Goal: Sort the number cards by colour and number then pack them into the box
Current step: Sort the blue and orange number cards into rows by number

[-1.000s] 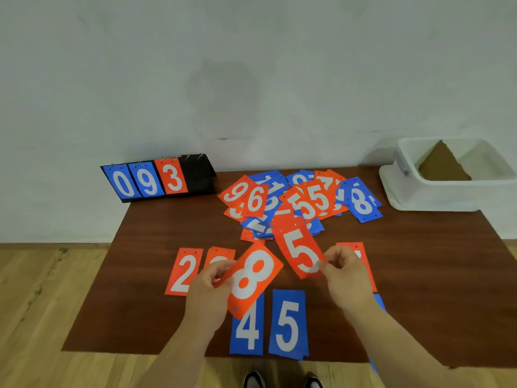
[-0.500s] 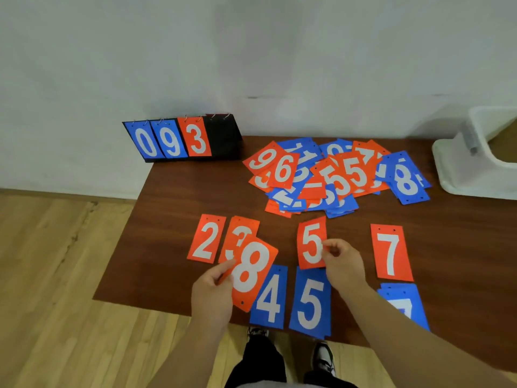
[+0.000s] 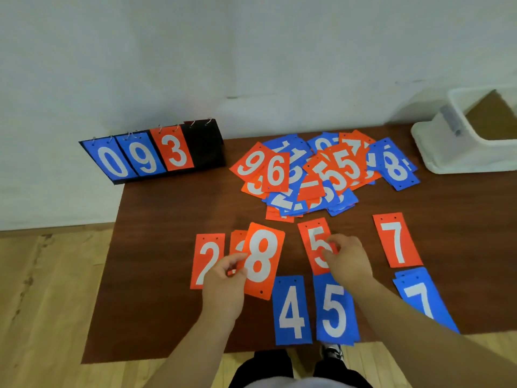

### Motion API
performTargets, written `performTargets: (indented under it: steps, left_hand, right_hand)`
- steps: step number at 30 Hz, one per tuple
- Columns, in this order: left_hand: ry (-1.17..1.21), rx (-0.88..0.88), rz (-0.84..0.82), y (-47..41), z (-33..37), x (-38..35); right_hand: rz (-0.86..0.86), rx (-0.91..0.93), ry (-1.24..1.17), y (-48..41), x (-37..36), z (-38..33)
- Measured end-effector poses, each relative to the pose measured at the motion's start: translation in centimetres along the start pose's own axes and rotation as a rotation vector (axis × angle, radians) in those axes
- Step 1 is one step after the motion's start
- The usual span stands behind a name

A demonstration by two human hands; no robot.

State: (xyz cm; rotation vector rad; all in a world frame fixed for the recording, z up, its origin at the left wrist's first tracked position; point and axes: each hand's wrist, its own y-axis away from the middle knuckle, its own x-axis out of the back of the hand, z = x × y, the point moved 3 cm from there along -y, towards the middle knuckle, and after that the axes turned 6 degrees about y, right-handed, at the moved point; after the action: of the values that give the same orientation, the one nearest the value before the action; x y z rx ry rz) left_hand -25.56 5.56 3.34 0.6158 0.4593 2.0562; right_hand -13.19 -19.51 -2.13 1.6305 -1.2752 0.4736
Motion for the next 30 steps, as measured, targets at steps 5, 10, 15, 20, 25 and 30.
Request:
performTargets:
  steps: [5,10,15,20,25,30]
  left_hand:
    - [0.005,-0.052,-0.086,-1.0,1.4,-2.5]
    - [0.025,-0.089,-0.243,0.1,3.0,-8.0]
    - [-0.158,-0.157,-0.492,1.3,5.1,-12.7]
    - [-0.472,-0.249,-0.704,2.3,8.0,-18.2]
    - [-0.441,-0.322,-0.554,3.1,10.3,-24.6]
    - [-0.169,-0.259,-0.277,5.2,9.3,-30.9]
  right_hand:
    - [-0.254,0.16,-0.433,4.8,1.1,-3.9]
    - [-0.164,0.117,-0.564,5.7,2.8,-1.7]
    - [0.072,0.029,-0.576,4.3,7.7,3.0]
    - [-0.02,0.065,-0.527,1.9,13.5,7.4]
    - [-0.357,0.189,-0.405,-0.2,17.4,11.6]
    - [-0.371,0.23,-0.449,-2.7,20.7,16.5]
